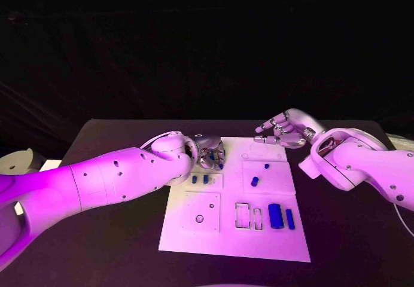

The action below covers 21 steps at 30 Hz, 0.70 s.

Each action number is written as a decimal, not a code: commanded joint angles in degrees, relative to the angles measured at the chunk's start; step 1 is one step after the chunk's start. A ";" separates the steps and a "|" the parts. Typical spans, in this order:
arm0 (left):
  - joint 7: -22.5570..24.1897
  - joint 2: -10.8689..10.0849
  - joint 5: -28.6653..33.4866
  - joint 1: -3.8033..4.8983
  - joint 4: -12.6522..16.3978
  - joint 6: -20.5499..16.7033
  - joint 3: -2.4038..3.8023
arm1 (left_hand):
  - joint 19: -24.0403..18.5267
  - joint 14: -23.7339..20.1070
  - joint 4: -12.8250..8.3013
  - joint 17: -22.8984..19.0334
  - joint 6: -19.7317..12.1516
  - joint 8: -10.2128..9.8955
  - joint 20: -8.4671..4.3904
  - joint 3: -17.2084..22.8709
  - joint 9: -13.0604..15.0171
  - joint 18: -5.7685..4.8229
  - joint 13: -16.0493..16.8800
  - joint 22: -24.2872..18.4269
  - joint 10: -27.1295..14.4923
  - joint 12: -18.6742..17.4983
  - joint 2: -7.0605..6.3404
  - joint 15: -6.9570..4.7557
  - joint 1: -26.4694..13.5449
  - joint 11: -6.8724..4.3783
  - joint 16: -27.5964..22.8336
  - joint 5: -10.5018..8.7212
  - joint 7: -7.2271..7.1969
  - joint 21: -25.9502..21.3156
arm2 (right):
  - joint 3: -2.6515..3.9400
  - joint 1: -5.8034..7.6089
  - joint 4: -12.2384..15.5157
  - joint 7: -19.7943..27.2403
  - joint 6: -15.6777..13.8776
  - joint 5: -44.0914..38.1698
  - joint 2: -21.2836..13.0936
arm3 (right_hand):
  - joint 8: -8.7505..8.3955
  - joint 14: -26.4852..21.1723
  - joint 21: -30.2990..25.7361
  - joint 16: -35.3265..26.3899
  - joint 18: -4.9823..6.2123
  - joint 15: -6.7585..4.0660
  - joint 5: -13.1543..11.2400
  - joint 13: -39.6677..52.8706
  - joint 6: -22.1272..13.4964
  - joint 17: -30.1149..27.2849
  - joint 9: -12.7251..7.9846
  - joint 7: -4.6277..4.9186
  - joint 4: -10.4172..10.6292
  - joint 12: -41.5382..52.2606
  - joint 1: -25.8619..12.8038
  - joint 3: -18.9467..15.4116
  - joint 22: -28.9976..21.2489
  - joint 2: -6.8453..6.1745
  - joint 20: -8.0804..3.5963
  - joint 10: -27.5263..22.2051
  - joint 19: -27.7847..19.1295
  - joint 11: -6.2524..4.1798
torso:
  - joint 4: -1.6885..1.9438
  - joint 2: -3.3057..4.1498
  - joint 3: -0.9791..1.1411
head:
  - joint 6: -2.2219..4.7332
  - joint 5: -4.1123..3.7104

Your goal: Assemble the parts on the task board

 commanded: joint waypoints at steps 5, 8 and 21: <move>-0.52 0.35 -0.62 -0.03 -0.05 2.27 0.00 | 0.45 1.84 -0.19 -0.31 0.91 -0.29 -0.06 1.08 -0.15 -0.43 -0.23 0.14 1.10 -0.70 -0.77 -0.50 -0.52 -0.11 0.24 0.06 -0.13 -0.07 | 0.00 -0.04 0.04 0.24 0.81 -0.31 0.10 | 0.07 4.89 -0.37 -0.37 -0.09 0.24 0.38 0.06 0.08 10.58 0.07 -0.16 -0.01 -0.04 0.53 -0.47 1.46 0.17 0.18 -0.31 -0.02 -0.02 | 0.05 0.01 0.00 | -0.09 0.02; -0.55 0.35 -0.60 -0.03 -0.05 2.50 0.00 | 0.46 1.83 -0.24 -0.38 0.99 -0.32 -0.07 1.24 -0.17 -0.43 -0.26 0.14 1.20 -0.79 -0.85 -0.51 -0.61 -0.13 0.23 0.03 -0.15 -0.09 | 0.00 -0.04 0.06 0.23 0.84 -0.31 0.09 | 0.07 4.89 -0.37 -0.37 -0.09 0.24 0.38 0.06 0.08 10.58 0.07 -0.16 -0.01 -0.04 0.53 -0.47 1.46 0.17 0.18 -0.31 -0.02 -0.02 | 0.06 0.00 0.02 | -0.11 0.05; -1.04 0.51 -0.43 -0.05 0.23 3.23 -0.01 | 0.36 1.70 -0.67 -1.38 0.45 -1.38 -0.07 2.51 -0.66 -0.29 -0.42 -0.58 1.40 -1.98 -1.73 -0.40 -1.50 0.10 -0.02 -0.07 0.22 -1.01 | 0.00 -0.04 0.10 0.24 0.85 -0.31 0.10 | 0.09 4.89 -0.39 -0.38 -0.09 0.24 0.44 0.08 0.12 10.57 0.08 -0.16 0.00 0.00 0.58 -0.52 1.45 0.22 0.18 -0.29 -0.03 -0.03 | 0.00 0.00 0.01 | -0.08 0.06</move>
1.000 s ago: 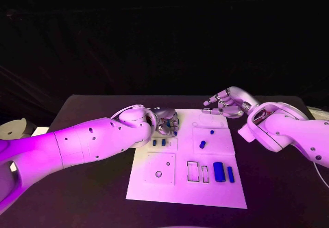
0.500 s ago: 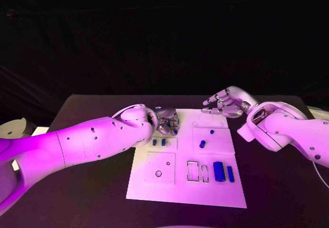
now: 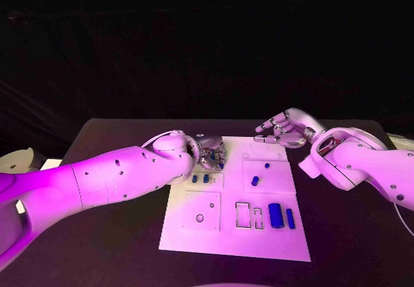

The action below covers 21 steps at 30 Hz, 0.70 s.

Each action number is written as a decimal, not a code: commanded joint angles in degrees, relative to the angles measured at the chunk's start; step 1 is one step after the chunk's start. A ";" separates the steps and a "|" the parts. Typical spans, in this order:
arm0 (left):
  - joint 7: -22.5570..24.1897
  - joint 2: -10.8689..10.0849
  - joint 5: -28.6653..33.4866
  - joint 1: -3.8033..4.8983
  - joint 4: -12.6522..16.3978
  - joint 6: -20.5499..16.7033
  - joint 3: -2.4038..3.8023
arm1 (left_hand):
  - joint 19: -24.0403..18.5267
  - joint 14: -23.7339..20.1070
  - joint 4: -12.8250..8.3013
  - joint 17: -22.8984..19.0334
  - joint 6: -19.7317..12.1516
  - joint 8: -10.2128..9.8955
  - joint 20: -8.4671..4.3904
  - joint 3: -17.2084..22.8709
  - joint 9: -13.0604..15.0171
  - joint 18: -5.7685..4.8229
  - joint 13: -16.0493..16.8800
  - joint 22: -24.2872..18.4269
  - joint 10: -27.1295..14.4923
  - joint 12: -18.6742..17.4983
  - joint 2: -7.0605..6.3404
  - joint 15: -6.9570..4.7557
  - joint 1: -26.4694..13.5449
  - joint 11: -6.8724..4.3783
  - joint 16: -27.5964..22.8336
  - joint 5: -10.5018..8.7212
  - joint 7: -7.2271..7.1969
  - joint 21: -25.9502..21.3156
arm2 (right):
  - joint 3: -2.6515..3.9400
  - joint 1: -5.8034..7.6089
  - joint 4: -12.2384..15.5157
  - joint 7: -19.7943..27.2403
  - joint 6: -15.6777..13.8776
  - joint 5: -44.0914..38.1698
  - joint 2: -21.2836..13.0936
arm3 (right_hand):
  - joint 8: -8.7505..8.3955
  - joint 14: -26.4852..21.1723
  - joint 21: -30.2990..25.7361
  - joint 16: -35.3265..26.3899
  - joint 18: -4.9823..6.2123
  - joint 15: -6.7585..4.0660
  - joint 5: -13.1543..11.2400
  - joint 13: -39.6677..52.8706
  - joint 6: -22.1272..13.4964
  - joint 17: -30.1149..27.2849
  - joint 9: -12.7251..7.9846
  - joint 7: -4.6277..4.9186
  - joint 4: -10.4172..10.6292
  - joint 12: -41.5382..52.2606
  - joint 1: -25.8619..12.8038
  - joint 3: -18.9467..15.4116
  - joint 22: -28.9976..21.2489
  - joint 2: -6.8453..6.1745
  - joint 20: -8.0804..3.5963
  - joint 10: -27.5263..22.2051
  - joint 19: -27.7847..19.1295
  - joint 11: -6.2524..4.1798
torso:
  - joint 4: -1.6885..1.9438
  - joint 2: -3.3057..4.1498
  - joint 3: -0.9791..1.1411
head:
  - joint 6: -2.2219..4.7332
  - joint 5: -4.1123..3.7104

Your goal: Assemble the parts on the task board

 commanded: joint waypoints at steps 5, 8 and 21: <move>-0.74 0.43 -0.16 -0.19 -0.07 2.38 -0.12 | 0.12 1.65 -0.03 -0.37 -0.16 -0.49 0.16 0.60 -0.16 -0.24 -0.11 -0.43 0.33 -0.45 -0.52 -0.37 -0.30 -0.06 -0.13 -0.15 0.36 -0.64 | 0.00 -0.04 0.06 0.25 0.77 -0.31 0.08 | 0.09 4.89 -0.39 -0.38 -0.08 0.24 0.21 0.07 0.12 10.58 0.08 -0.16 -0.01 0.01 0.58 -0.20 1.46 0.22 0.18 -0.29 -0.03 -0.03 | -0.01 0.05 0.02 | 0.06 -0.07; -0.78 0.56 -0.12 -0.25 -0.13 2.50 -0.12 | 0.12 1.65 -0.04 -0.40 -0.17 -0.52 0.16 0.63 -0.17 -0.24 -0.11 -0.44 0.33 -0.48 -0.54 -0.37 -0.33 -0.05 -0.14 -0.15 0.37 -0.65 | 0.00 -0.04 0.05 0.26 0.78 -0.31 0.10 | 0.09 4.89 -0.39 -0.38 -0.08 0.24 0.21 0.07 0.12 10.58 0.08 -0.16 -0.01 0.01 0.58 -0.20 1.46 0.22 0.18 -0.29 -0.03 -0.03 | -0.02 0.07 0.02 | 0.01 -0.09; -1.35 0.89 -0.07 -0.47 -0.59 2.36 -0.13 | 0.48 1.72 -2.40 -0.46 2.71 -0.13 -0.17 5.09 0.00 -0.32 0.32 0.09 3.61 -0.78 1.00 -0.90 0.95 -0.65 0.33 -0.02 0.09 -0.25 | 0.00 -0.04 0.05 0.24 0.95 -0.31 0.12 | 0.09 4.89 -0.39 -0.38 -0.08 0.24 0.21 0.07 0.12 10.58 0.08 -0.16 -0.01 0.01 0.58 -0.20 1.46 0.22 0.18 -0.29 -0.03 -0.03 | 0.01 -0.02 0.01 | -0.06 -0.18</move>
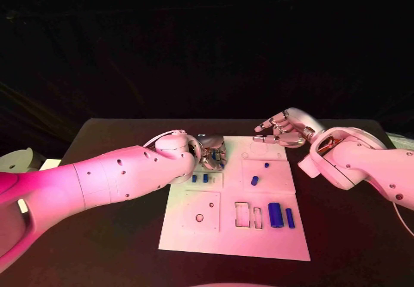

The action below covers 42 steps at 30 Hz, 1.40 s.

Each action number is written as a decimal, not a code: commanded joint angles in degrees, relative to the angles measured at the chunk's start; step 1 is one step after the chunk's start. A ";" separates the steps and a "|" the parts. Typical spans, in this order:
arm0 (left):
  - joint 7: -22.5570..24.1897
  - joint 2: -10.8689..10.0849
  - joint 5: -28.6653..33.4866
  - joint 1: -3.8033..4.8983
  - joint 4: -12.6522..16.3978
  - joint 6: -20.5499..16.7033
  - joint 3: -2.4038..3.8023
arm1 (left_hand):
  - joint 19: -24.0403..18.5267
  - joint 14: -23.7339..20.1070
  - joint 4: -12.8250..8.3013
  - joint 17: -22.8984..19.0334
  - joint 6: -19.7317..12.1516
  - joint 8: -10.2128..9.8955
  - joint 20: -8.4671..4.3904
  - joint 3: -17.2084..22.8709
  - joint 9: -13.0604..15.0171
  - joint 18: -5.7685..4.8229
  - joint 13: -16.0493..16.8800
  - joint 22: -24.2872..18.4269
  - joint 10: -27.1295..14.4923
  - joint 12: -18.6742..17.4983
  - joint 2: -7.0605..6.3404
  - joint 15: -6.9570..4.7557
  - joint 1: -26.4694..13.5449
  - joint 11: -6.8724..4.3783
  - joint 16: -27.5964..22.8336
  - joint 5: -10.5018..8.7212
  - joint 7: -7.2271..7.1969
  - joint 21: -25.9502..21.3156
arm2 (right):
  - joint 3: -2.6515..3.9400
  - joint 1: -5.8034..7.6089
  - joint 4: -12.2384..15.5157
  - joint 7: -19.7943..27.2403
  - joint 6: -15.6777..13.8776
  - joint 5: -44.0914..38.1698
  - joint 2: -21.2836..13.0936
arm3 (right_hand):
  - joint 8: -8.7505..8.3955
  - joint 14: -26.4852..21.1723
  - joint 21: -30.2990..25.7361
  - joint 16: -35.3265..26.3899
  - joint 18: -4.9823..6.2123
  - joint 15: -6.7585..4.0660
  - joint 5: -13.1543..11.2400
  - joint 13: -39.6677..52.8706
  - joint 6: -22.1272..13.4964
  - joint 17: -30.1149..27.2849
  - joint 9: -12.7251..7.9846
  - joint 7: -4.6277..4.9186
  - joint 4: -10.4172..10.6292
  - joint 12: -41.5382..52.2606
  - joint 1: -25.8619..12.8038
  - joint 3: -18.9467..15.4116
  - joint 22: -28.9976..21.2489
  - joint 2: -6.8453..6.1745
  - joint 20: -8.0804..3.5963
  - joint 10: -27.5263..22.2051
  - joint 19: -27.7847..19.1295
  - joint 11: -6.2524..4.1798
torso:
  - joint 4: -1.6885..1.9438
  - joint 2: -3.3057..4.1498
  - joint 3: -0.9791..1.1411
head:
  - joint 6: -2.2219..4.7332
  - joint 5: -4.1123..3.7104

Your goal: Assemble the parts on the task board

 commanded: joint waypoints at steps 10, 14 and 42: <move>-0.21 -0.40 0.12 -0.45 0.20 -0.58 -0.26 | 0.63 1.68 -4.67 -0.04 2.29 -0.61 -0.36 7.67 -0.11 -0.49 0.39 1.02 3.23 -1.88 -0.28 -0.42 -0.92 -0.11 0.92 0.24 0.23 0.94 | 0.00 -0.04 0.05 0.26 0.88 -0.31 0.07 | 0.09 4.89 -0.39 -0.38 -0.09 0.24 0.21 0.07 0.12 10.59 0.08 -0.16 -0.01 0.00 0.58 -0.20 1.41 0.22 0.18 -0.29 -0.03 -0.03 | -0.01 -0.05 -0.04 | 0.14 -0.15; 0.49 -1.03 1.20 -0.45 1.06 -2.07 -0.03 | 0.62 1.61 -5.62 -0.37 2.21 -1.26 -0.29 9.20 -0.31 -0.50 0.32 1.12 3.19 -3.00 -0.77 -0.27 -2.27 0.07 0.98 0.49 0.42 0.92 | 0.00 -0.05 0.03 0.28 0.88 -0.31 0.09 | 0.12 4.90 -0.39 -0.38 -0.09 0.23 0.28 0.20 0.18 10.59 0.10 -0.17 0.01 0.22 0.65 -0.28 1.41 0.31 0.17 -0.19 -0.03 -0.04 | 0.02 -0.09 -0.05 | 0.25 -0.28; -0.98 -11.61 9.18 0.94 9.52 -3.75 2.70 | 0.58 1.48 -6.31 -1.01 2.87 -2.00 -0.09 9.60 -0.40 -0.41 0.43 0.99 3.91 -4.54 -1.65 -0.15 -5.69 0.16 1.10 1.11 0.52 0.53 | 0.00 -0.19 -0.17 0.27 0.89 -0.28 0.08 | 0.12 4.90 -0.39 -0.38 -0.09 0.23 0.28 0.20 0.18 10.59 0.10 -0.17 0.01 0.22 0.65 -0.28 1.41 0.31 0.17 -0.19 -0.03 -0.04 | 0.56 -0.45 0.01 | 0.78 0.02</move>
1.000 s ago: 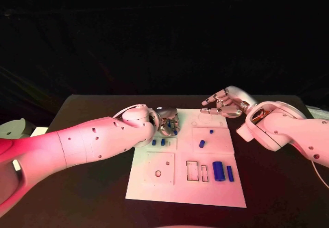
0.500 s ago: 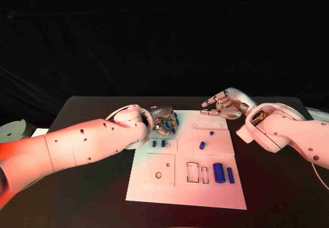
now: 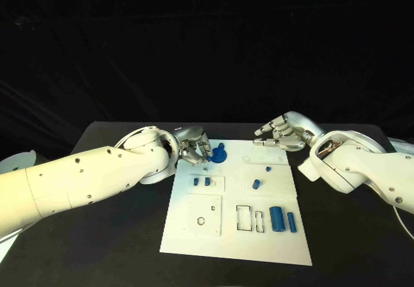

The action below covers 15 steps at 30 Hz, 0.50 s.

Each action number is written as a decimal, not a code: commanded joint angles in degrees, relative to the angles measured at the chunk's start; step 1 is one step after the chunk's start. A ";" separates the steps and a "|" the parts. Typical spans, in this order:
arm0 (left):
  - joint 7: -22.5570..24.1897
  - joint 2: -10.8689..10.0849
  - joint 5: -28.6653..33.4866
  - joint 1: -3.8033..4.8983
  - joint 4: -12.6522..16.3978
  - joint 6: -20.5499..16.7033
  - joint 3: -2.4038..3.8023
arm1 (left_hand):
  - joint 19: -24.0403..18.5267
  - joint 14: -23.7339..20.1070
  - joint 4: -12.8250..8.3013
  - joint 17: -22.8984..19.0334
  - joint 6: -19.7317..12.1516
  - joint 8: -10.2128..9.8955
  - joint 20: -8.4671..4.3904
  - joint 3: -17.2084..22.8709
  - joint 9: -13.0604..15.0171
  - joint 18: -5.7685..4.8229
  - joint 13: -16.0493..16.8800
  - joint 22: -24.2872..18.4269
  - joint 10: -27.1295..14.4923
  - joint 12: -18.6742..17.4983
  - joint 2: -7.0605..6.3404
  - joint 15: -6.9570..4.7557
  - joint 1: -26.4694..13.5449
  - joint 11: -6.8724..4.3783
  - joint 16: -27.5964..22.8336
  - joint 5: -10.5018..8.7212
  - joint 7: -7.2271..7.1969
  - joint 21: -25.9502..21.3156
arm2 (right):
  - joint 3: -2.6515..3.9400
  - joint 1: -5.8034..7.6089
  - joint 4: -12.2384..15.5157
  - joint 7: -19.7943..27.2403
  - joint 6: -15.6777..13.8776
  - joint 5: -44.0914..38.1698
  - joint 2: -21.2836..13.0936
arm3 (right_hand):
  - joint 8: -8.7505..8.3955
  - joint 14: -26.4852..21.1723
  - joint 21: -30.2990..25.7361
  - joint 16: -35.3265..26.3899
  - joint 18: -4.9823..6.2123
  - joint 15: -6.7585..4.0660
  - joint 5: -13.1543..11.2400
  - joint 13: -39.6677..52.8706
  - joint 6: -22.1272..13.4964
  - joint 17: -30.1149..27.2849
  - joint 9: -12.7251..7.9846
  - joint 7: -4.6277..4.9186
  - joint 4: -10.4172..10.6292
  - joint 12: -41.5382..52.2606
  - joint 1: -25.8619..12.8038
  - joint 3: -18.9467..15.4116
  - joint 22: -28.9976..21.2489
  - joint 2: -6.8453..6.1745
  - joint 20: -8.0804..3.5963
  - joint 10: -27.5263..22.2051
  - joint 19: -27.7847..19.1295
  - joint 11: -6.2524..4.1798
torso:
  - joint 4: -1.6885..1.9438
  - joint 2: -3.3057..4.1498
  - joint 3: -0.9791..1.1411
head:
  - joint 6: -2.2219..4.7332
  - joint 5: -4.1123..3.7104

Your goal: Assemble the parts on the task board

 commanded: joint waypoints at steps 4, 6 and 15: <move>-2.07 -1.40 1.74 0.14 -0.30 1.79 0.05 | 0.37 1.27 -0.01 -0.07 0.36 -0.39 0.11 -0.23 0.07 -0.41 0.07 -0.07 0.27 -0.28 -0.07 0.05 -0.62 -0.03 0.20 0.19 0.00 -0.15 | 0.00 -0.05 0.02 0.23 0.69 -0.28 -0.04 | 0.12 4.90 -0.39 -0.38 -0.09 0.23 0.28 0.06 0.18 10.57 0.10 -0.17 0.01 0.22 0.34 -0.29 1.44 0.00 0.17 -0.19 -0.03 -0.04 | 0.07 0.06 -0.03 | 0.00 0.07; -2.22 -1.61 1.72 0.13 -0.54 2.09 0.03 | 0.37 1.26 -0.01 -0.09 0.41 -0.39 0.11 -0.27 0.07 -0.41 0.08 -0.09 0.31 -0.31 -0.10 0.04 -0.72 -0.05 0.20 0.17 -0.03 -0.18 | 0.00 -0.06 0.02 0.23 0.68 -0.28 -0.03 | 0.12 4.90 -0.39 -0.38 -0.09 0.23 0.28 0.06 0.18 10.57 0.10 -0.17 0.01 0.22 0.34 -0.29 1.44 0.00 0.17 -0.19 -0.03 -0.04 | 0.09 0.05 -0.03 | -0.07 0.14; -2.81 -0.93 0.33 -0.31 -2.11 3.11 -0.58 | 0.35 1.24 0.05 -0.21 0.55 -0.44 0.10 -0.48 0.09 -0.37 0.11 -0.17 0.45 -0.46 -0.14 0.00 -1.16 -0.11 0.19 0.12 -0.11 -0.30 | 0.00 -0.07 0.02 0.27 0.72 -0.28 0.06 | 0.12 4.90 -0.39 -0.38 -0.09 0.23 0.28 0.06 0.18 10.57 0.10 -0.17 0.01 0.22 0.34 -0.29 1.44 0.00 0.17 -0.19 -0.03 -0.04 | -0.12 0.16 -0.07 | -0.28 0.35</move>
